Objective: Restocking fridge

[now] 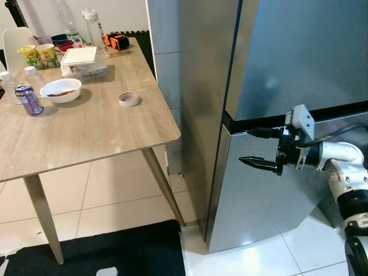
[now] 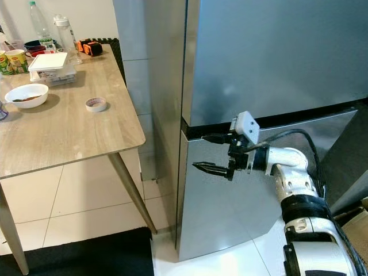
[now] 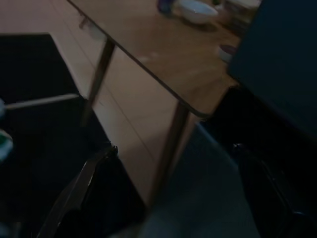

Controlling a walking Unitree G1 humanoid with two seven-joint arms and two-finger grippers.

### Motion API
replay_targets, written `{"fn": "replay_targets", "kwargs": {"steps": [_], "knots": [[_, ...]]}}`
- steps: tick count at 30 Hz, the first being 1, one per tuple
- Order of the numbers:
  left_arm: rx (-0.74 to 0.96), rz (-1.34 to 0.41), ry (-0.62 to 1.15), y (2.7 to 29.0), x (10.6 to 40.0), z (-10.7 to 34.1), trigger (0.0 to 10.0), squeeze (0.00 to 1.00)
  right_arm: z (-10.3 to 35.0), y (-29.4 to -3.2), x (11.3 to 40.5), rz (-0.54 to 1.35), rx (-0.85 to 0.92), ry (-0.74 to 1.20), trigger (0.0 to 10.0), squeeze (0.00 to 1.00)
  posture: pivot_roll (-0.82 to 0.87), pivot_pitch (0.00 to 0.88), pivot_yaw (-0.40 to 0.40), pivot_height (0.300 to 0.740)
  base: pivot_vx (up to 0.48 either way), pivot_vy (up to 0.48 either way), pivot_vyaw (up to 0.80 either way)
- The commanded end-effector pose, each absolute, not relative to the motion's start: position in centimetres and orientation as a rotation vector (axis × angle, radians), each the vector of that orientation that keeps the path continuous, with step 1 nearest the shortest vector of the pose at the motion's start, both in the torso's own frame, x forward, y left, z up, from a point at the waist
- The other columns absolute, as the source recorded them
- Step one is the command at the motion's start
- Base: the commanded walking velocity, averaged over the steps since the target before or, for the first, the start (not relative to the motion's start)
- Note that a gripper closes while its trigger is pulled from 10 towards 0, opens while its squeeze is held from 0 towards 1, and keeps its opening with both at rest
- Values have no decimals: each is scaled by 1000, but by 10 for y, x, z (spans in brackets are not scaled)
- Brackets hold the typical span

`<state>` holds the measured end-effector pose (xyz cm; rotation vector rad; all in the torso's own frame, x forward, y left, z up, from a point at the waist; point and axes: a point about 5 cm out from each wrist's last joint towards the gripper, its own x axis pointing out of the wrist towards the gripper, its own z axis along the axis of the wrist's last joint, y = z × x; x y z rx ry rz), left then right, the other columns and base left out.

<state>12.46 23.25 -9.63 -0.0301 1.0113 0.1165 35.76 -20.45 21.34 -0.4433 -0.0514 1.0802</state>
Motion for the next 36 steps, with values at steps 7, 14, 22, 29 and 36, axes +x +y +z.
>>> {"fn": "replay_targets", "kwargs": {"steps": [7,14,22,29,36], "knots": [[42,104,1005,239,129,-93,10000,0,202,-198,363,1055,-603,31,10000,0,-68,0,-4,740,0,0,0],[45,84,1023,231,123,-97,10000,0,196,-203,368,1010,-880,164,10000,0,-67,0,-6,740,0,0,0],[41,74,1046,227,117,-100,10000,0,211,-210,375,940,-1008,179,10000,0,-68,0,-11,740,0,0,0],[40,66,1045,224,118,-100,10000,0,211,-214,370,1053,-1056,248,10000,0,-70,0,-13,740,0,0,0],[41,63,1043,224,119,-100,10000,0,210,-221,357,1246,-1059,380,10000,0,-77,0,-16,740,0,0,0]]}}
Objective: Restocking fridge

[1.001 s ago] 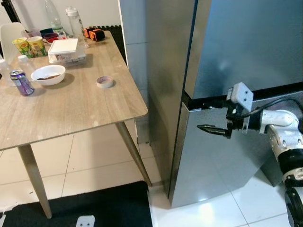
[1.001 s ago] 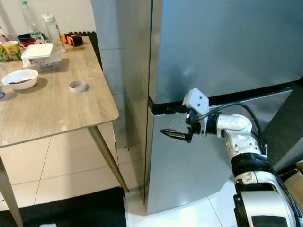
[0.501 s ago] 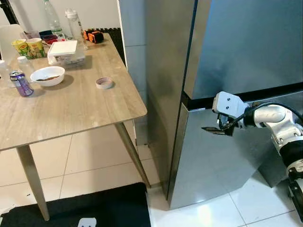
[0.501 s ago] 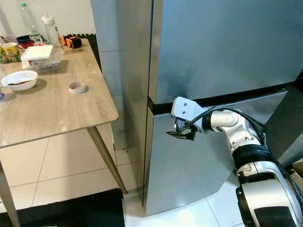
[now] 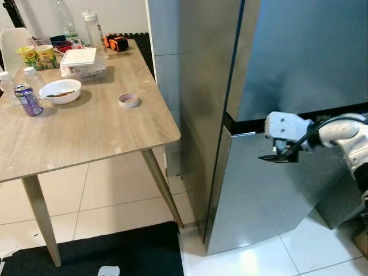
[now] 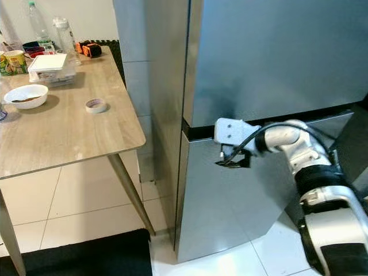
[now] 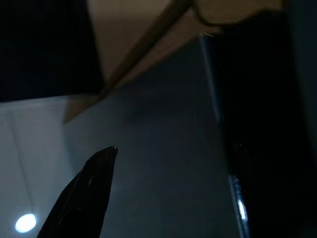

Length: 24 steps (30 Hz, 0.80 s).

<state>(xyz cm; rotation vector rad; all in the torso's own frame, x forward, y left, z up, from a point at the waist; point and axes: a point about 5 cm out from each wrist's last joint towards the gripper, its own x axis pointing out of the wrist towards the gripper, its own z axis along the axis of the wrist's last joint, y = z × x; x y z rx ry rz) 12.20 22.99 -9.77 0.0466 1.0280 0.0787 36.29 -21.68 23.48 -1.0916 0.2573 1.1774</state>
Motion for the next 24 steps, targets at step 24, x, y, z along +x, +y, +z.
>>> {"fn": "replay_targets", "kwargs": {"steps": [24], "knots": [[32,63,1047,221,117,-101,10000,0,244,-194,376,1087,-1005,68,10000,0,-79,0,-22,740,0,0,0]]}}
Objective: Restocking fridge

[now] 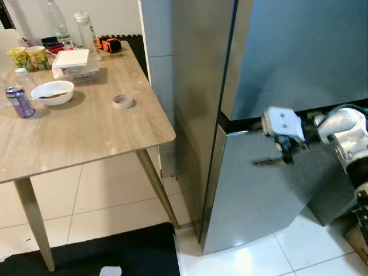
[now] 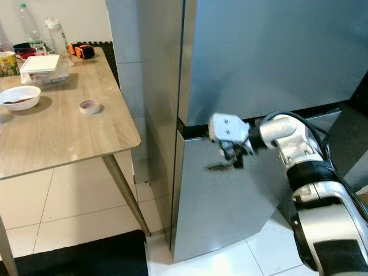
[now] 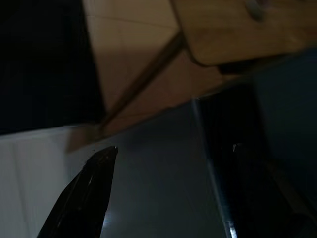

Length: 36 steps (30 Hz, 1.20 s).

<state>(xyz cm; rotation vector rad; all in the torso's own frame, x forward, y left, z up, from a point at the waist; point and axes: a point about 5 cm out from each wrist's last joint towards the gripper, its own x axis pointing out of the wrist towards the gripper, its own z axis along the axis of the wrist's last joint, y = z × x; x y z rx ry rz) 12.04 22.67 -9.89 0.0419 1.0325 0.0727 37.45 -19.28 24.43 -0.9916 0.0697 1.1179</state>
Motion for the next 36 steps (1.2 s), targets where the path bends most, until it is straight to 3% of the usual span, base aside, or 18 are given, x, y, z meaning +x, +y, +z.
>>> {"fn": "replay_targets", "kwargs": {"steps": [1,14,27,36], "knots": [[31,62,1046,220,117,-102,10000,0,243,-196,378,1052,-1036,88,10000,0,-76,0,-25,740,0,0,0],[28,63,1050,220,115,-102,10000,0,227,-198,384,984,-1162,202,10000,0,-78,0,-26,740,0,0,0],[24,62,1049,218,115,-102,10000,0,200,-204,363,1275,-1186,399,10000,0,-78,0,-26,740,0,0,0],[24,62,1047,218,116,-102,10000,0,198,-209,360,1309,-1192,453,10000,0,-82,0,-29,740,0,0,0]]}}
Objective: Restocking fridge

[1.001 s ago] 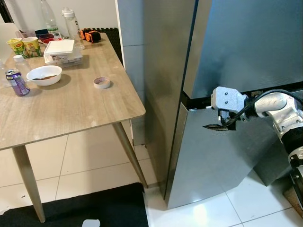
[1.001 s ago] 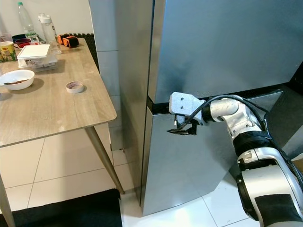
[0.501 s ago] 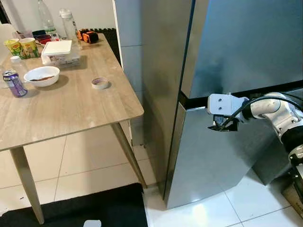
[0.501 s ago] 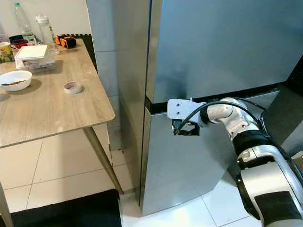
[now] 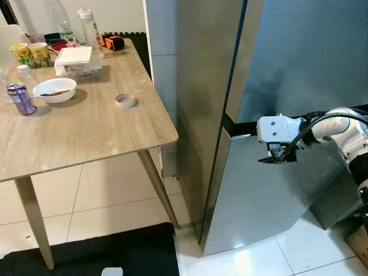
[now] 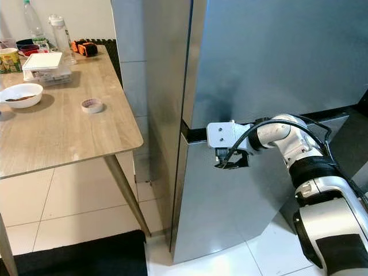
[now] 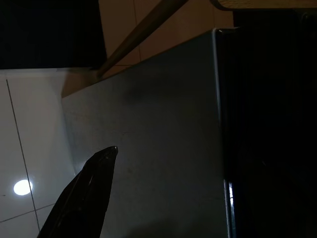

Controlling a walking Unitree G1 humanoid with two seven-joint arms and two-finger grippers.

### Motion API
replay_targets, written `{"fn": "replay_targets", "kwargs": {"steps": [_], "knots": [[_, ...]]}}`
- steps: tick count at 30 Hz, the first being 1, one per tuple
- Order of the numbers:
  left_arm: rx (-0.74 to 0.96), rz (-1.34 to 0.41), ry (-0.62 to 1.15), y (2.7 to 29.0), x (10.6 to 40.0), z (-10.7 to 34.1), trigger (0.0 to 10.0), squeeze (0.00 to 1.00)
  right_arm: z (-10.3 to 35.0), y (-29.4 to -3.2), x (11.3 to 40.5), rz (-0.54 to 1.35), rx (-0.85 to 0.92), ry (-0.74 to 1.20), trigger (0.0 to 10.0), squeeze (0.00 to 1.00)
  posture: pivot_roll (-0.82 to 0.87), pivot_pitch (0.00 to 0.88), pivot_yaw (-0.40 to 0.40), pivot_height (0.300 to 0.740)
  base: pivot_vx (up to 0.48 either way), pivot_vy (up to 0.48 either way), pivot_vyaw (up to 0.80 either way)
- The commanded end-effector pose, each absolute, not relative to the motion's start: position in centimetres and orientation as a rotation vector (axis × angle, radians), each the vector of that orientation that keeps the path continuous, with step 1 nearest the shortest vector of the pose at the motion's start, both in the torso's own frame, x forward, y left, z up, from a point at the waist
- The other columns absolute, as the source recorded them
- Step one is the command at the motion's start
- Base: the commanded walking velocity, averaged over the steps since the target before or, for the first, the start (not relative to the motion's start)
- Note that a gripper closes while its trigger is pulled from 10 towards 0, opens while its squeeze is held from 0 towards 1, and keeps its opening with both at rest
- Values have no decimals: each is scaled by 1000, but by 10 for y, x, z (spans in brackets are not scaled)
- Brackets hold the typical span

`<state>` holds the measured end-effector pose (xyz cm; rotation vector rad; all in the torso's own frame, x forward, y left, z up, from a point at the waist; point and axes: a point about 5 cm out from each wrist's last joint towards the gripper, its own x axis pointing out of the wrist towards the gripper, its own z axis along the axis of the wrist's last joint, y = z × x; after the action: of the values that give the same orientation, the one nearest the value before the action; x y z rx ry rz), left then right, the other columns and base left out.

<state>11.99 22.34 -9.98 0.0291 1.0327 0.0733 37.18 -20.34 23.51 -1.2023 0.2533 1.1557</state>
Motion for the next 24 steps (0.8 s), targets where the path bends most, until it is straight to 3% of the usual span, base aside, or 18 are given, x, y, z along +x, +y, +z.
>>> {"fn": "replay_targets", "kwargs": {"steps": [1,16,19,21,22,24], "knots": [[25,62,1047,218,116,-102,10000,0,198,-212,359,1319,-1195,476,10000,0,-82,0,-29,740,0,0,0],[29,59,1049,219,116,-102,10000,0,210,-220,352,1381,-1162,512,10000,0,-83,0,-28,740,0,0,0],[27,59,1045,218,117,-102,10000,0,222,-216,348,1437,-1094,453,10000,0,-83,0,-28,740,0,0,0],[25,59,1047,218,116,-102,10000,0,257,-203,336,1513,-921,222,10000,0,-83,0,-28,740,0,0,0],[25,59,1047,218,116,-102,10000,0,257,-203,336,1513,-921,222,10000,0,-83,0,-28,740,0,0,0],[23,60,1052,218,115,-103,10000,0,287,-190,317,1627,-745,30,10000,0,-83,0,-28,740,0,0,0]]}}
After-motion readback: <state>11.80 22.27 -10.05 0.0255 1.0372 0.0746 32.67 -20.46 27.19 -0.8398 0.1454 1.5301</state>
